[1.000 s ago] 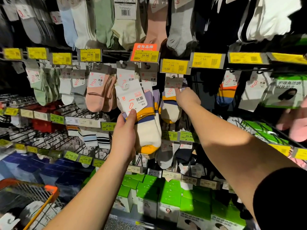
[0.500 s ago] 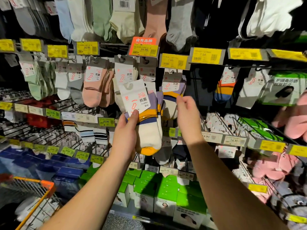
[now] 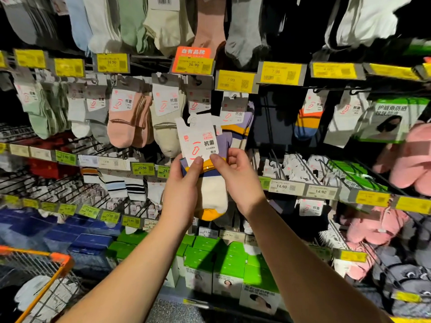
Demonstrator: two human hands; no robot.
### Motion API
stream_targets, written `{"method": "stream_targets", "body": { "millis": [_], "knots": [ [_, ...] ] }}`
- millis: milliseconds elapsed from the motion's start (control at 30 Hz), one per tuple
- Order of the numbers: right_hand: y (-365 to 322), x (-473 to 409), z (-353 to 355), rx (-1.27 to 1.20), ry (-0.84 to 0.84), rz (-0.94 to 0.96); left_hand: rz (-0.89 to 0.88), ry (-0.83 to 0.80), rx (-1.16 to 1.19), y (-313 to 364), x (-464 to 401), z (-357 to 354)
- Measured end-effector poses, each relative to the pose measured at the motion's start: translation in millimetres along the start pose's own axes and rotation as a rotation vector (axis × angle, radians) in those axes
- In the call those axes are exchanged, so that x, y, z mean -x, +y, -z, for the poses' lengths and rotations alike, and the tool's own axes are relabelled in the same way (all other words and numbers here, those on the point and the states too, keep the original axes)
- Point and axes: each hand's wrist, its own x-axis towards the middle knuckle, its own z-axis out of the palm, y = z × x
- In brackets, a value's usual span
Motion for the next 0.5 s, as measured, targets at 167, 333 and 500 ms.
{"method": "stream_targets", "body": {
  "millis": [167, 333, 500],
  "knots": [
    [-2.3, -0.1, 4.9, -0.121, -0.062, 0.005, -0.024, 0.004, -0.08, 4.1, 4.1, -1.0],
    [0.8, -0.4, 8.3, -0.128, -0.121, -0.001, -0.04, -0.028, -0.129, 5.9, 4.2, 0.1],
    [4.5, -5.2, 10.9, -0.13, -0.128, -0.028, 0.026, 0.012, -0.146, 1.6, 1.0, 0.7]
  ]
}}
